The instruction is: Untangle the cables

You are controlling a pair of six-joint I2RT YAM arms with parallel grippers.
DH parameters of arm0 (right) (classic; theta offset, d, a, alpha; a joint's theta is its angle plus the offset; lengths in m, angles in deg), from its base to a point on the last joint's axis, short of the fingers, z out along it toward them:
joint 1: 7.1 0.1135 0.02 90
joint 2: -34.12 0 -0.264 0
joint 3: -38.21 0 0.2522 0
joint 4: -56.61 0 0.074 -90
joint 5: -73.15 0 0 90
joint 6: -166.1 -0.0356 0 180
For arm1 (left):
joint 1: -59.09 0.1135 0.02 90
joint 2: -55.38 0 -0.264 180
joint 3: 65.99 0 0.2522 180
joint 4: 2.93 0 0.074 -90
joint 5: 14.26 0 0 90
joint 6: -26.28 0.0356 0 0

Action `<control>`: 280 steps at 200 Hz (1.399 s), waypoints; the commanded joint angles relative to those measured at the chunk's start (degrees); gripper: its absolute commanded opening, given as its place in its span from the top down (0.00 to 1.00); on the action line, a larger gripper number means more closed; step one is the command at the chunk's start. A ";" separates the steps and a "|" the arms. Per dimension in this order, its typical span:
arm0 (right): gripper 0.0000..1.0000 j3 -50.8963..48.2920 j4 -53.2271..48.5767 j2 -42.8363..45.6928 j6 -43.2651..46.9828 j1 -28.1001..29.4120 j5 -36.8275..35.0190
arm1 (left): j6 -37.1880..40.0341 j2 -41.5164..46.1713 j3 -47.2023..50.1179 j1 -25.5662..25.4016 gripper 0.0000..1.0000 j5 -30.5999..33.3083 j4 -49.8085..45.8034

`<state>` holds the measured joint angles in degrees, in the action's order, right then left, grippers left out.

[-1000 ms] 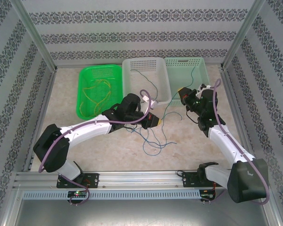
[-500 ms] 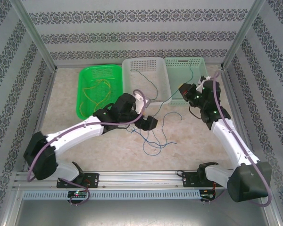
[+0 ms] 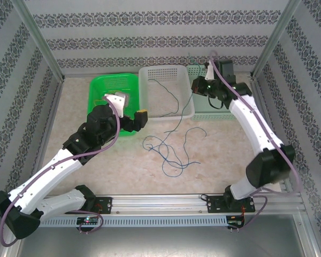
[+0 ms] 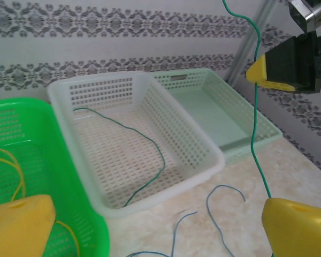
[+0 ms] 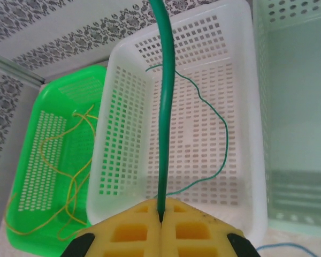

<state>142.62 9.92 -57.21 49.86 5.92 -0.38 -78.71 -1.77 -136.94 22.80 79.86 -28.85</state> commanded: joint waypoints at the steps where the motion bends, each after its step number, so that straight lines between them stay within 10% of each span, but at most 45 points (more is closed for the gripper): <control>1: 1.00 8.55 -3.49 -7.06 2.87 0.45 -1.86 | -1.56 0.35 0.93 1.37 0.00 0.95 -1.63; 119: 1.00 36.54 -9.49 -41.44 -3.07 3.82 -4.75 | -3.81 -0.56 2.86 4.18 0.00 -2.97 -2.34; 238: 0.86 37.12 -12.41 -44.55 -6.03 3.39 -6.10 | -5.80 -1.65 3.72 5.18 0.00 -5.00 -1.61; 280: 0.66 34.99 -10.68 -41.40 -6.19 3.30 -3.15 | -6.13 -1.57 3.84 5.25 0.00 -4.88 -1.99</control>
<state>177.72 -1.29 -100.55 44.40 9.50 -5.25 -83.71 -3.43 -133.86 26.99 75.71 -30.53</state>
